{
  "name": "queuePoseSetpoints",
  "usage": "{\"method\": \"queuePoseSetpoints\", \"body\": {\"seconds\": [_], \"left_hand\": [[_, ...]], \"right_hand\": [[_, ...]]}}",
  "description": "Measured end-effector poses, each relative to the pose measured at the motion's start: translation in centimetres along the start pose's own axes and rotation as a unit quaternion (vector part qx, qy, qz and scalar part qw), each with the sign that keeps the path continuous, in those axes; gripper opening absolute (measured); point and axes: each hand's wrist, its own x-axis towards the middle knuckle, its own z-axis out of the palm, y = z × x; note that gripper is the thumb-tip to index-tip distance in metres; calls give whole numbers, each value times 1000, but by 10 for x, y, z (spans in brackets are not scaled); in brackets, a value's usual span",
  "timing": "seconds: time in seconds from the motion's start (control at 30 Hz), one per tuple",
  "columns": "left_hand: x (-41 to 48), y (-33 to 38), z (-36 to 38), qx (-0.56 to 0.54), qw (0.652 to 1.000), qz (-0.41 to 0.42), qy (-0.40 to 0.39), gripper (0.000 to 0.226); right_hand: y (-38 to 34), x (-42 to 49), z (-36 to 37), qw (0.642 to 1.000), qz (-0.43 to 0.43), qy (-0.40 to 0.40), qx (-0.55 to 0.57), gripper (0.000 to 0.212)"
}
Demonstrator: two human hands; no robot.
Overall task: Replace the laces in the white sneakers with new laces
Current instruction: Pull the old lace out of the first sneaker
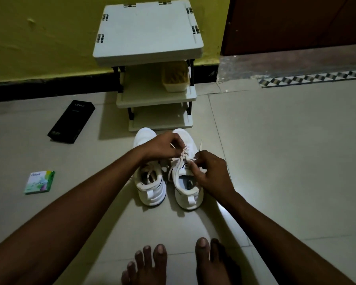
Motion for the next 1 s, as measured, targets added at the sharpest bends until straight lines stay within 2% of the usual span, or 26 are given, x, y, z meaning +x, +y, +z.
{"method": "queuePoseSetpoints", "body": {"seconds": [0.07,0.13,0.2,0.3,0.4,0.47,0.5,0.57,0.6,0.63,0.7,0.73,0.77,0.83,0.9,0.93,0.97,1.0], "left_hand": [[-8,-2,-2,43,999,-17,-27,45],[-12,-4,0,143,988,-20,-52,75],[-12,-7,4,200,977,-15,-74,92],[-9,-11,6,220,972,-4,-78,94],[-10,-13,4,264,961,-4,-76,95],[-10,-13,5,267,961,-3,-70,94],[-9,-13,7,265,962,-1,-67,93],[-7,-14,10,281,957,8,-70,83],[-5,-13,11,292,953,12,-74,79],[-4,-13,11,298,951,10,-81,81],[-2,-14,12,298,950,5,-92,92],[-1,-15,12,298,950,5,-93,95],[-1,-17,12,296,951,5,-92,96],[-2,-19,13,287,954,6,-88,102],[-3,-21,13,276,957,13,-85,104],[-4,-21,13,275,958,15,-83,104],[-4,-22,13,276,958,14,-78,106],[-5,-21,14,279,957,11,-74,108]], "right_hand": [[-6,14,-4,999,-10,16,35,13],[-10,34,-4,1000,-24,8,11,12],[-13,56,-5,996,-16,-73,-38,20],[-18,76,-8,971,-41,-219,-90,21],[-21,80,-8,952,-105,-242,-152,7],[-17,77,-3,948,-116,-238,-178,4],[-14,72,0,957,-92,-226,-156,3],[-12,62,2,984,46,-174,-1,9],[-13,57,2,974,129,-148,110,13],[-14,53,3,950,197,-135,203,17],[-14,51,2,916,245,-134,288,23],[-13,54,0,919,229,-144,287,24],[-12,58,-4,936,189,-163,248,24],[-9,66,-11,967,69,-230,85,18],[-9,73,-14,950,-42,-298,-83,11],[-12,76,-15,939,-69,-313,-124,8],[-14,77,-15,937,-64,-322,-119,7],[-14,78,-16,944,-19,-325,-52,13]]}}
